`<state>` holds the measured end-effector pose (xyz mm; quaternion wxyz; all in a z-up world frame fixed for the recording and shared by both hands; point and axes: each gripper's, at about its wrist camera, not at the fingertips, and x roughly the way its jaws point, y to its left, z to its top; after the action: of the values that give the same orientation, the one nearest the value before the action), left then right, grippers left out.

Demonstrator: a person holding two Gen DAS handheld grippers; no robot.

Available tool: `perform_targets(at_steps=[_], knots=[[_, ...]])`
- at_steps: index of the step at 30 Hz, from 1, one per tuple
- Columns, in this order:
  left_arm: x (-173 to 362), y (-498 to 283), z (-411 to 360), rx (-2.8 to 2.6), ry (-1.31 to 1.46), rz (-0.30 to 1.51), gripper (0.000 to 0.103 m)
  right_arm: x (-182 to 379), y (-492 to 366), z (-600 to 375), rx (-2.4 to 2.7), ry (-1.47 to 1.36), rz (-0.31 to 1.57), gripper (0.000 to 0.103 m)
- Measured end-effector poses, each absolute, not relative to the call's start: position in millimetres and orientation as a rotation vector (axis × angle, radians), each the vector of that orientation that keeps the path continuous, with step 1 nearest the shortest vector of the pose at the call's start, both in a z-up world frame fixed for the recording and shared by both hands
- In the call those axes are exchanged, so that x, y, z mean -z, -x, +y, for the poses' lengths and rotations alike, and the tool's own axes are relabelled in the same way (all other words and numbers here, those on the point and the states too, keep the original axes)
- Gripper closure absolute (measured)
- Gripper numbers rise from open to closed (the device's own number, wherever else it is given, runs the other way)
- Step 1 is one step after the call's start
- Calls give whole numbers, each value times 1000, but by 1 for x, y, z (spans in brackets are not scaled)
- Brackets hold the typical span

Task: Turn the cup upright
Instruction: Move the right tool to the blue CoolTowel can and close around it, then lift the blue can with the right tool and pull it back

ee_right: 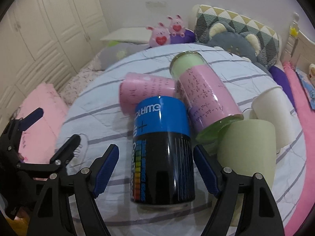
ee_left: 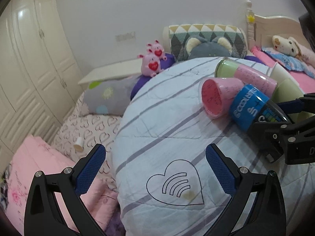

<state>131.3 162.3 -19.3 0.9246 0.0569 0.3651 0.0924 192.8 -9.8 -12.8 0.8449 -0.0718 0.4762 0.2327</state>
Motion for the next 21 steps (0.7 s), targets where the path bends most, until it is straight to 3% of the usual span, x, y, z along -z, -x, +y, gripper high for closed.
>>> perform_targets(at_steps=[12, 15, 21], knots=[[32, -148, 183, -215, 32, 821, 0, 24, -205, 19, -478, 248, 1058, 24], [35, -149, 184, -220, 38, 827, 0, 35, -208, 21, -491, 240, 1104, 35], [37, -150, 183, -228, 45, 838, 0, 36, -210, 10, -509, 151, 1121, 35]])
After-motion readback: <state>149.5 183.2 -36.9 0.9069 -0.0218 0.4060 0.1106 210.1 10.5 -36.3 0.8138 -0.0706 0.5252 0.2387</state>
